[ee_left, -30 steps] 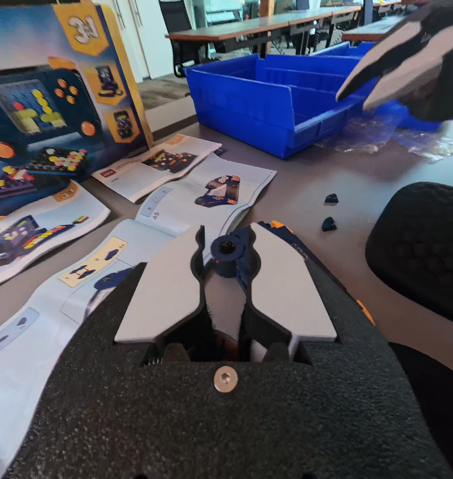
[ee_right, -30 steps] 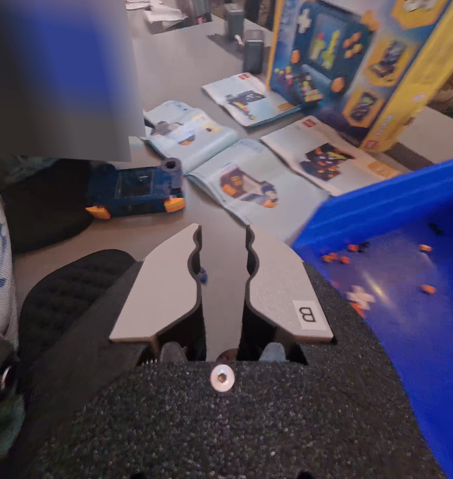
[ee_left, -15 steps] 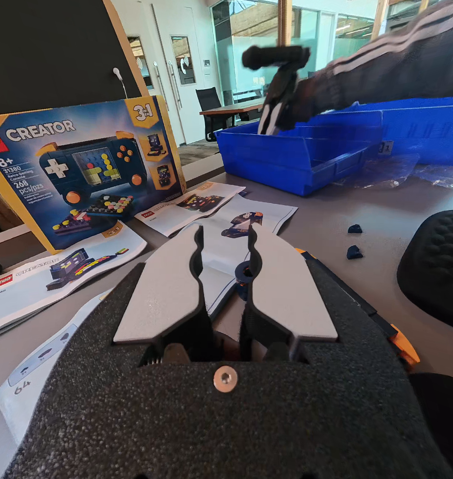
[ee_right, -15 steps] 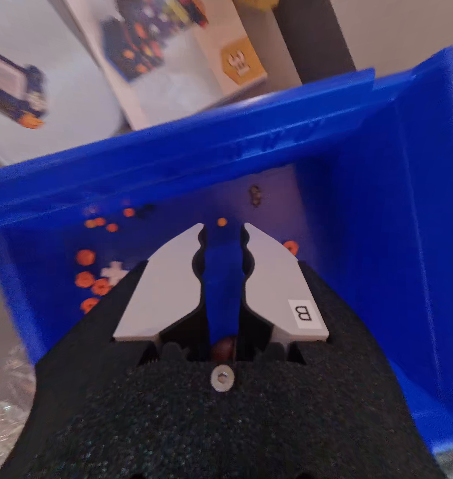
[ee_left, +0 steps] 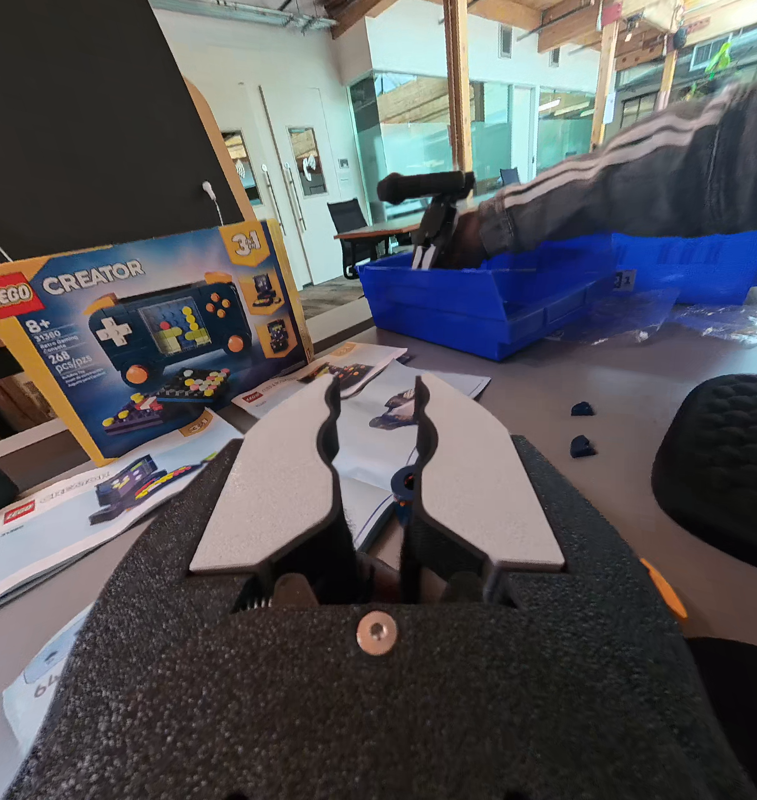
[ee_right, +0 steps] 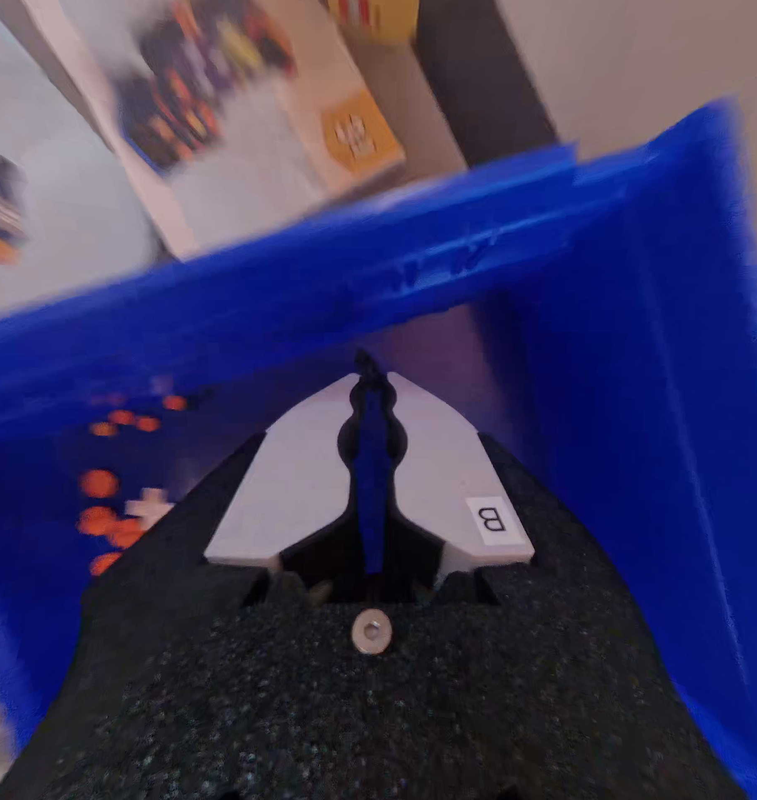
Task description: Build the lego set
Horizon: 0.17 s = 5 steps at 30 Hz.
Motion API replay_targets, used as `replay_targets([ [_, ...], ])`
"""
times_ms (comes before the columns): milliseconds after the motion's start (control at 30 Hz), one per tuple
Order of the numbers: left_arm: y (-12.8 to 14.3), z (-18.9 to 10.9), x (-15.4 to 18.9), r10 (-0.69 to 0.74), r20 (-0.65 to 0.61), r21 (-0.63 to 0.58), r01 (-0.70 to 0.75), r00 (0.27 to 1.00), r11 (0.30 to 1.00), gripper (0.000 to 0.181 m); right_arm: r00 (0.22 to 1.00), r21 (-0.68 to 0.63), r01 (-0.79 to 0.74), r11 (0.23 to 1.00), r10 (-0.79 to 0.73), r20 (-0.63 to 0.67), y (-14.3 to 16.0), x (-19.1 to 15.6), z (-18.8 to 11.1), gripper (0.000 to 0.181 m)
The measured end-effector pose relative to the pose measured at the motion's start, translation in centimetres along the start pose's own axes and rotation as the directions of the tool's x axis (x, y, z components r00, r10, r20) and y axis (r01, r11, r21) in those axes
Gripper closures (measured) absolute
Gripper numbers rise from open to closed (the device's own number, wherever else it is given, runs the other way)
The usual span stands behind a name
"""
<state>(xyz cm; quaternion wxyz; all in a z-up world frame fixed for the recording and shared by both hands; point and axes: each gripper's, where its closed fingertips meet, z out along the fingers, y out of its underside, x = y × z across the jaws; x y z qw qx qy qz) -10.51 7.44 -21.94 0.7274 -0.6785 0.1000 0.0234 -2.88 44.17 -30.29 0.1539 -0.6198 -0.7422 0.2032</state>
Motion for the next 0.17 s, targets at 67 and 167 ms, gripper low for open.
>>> replay_targets([
  [67,-1.7,-0.1,0.3,-0.039,-0.017,0.078,0.041,0.999,0.996,0.149,0.988,0.231,-0.137,0.963,0.115,0.106,-3.3,-2.9,-4.0,0.174],
  [167,-5.5,-0.1,1.2,-0.191,-0.085,0.224,0.206,0.978,0.952,0.148,0.832,0.645,-0.479,0.595,0.073,0.550,-10.2,-12.0,-13.9,0.175],
])
